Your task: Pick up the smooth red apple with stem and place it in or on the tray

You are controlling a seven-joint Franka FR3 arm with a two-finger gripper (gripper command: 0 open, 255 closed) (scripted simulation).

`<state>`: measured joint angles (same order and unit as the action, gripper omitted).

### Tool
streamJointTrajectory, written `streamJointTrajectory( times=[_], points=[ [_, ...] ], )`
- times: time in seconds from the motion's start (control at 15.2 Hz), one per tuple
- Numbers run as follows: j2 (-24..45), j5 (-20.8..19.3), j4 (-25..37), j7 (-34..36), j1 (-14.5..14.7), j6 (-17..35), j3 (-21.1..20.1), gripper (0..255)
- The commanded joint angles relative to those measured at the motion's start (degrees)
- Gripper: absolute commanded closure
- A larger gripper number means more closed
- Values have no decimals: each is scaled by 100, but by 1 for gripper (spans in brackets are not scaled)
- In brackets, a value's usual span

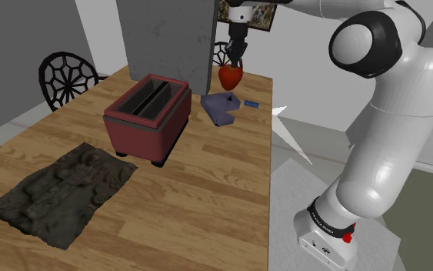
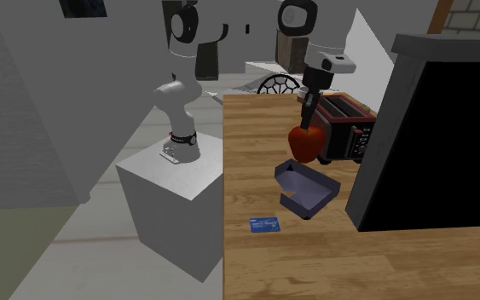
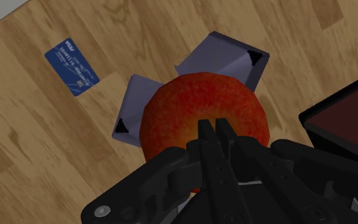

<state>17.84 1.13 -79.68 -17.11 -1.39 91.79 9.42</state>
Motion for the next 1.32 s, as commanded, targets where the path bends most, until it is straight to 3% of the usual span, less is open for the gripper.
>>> streamJointTrajectory(
  times=[0.0, 0.86, 1.25],
  points=[
    [-5, -1, -151, 6, 6, 149, -3, 255],
    [35, 7, -1097, 16, 25, 1134, -15, 255],
    [41, 9, -1128, 16, 25, 1172, -16, 255]
  ],
)
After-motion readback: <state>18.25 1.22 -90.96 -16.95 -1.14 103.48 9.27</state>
